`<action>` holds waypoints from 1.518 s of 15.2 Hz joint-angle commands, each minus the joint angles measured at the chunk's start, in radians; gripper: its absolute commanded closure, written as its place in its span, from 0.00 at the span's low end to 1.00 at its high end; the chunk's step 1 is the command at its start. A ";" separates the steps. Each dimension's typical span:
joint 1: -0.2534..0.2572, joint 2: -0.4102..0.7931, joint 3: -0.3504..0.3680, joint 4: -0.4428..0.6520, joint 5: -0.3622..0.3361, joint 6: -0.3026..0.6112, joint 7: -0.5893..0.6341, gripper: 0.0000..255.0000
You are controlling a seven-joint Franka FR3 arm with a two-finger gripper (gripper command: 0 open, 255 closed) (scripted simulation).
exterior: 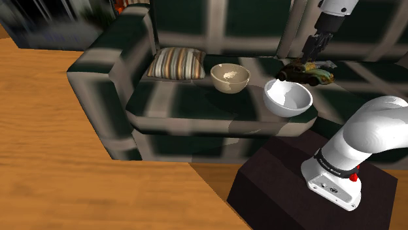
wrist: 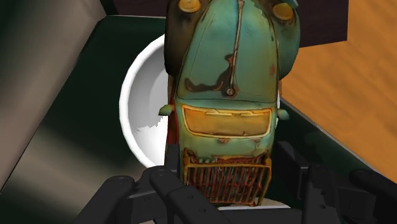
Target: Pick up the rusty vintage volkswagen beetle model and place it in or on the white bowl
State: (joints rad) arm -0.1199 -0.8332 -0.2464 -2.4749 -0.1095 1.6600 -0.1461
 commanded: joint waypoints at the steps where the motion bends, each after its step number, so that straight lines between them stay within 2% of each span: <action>1: -0.003 -0.007 -0.004 -0.031 -0.004 0.026 -0.001 1.00; 11: -0.014 -0.011 -0.026 -0.173 -0.025 0.163 -0.006 1.00; 19: -0.014 -0.011 -0.027 -0.173 -0.025 0.163 -0.006 1.00; 20: -0.014 -0.012 -0.026 -0.173 -0.025 0.163 -0.006 0.00; 23: -0.014 -0.012 -0.026 -0.173 -0.025 0.163 -0.006 0.00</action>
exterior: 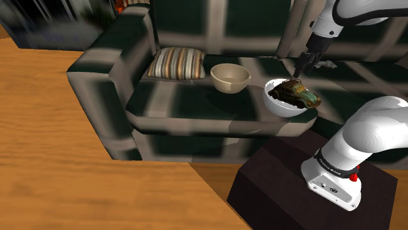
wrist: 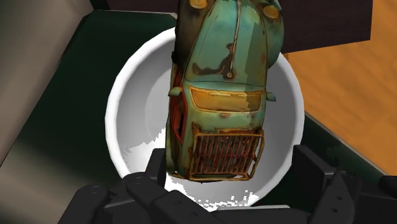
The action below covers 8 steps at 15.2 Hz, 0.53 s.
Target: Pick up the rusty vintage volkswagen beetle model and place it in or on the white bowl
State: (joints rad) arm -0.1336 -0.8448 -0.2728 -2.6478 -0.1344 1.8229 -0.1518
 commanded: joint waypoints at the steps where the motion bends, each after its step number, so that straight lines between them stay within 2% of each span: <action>1: 0.000 0.000 0.000 0.000 0.000 0.000 0.000 0.00; 2: 0.000 0.000 0.000 0.000 0.000 0.000 0.000 0.00; 6: 0.007 0.003 0.014 0.129 0.014 -0.125 -0.003 0.00; 8: 0.007 0.003 0.014 0.129 0.014 -0.125 -0.003 0.00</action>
State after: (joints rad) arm -0.1275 -0.8417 -0.2601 -2.5290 -0.1216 1.7085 -0.1547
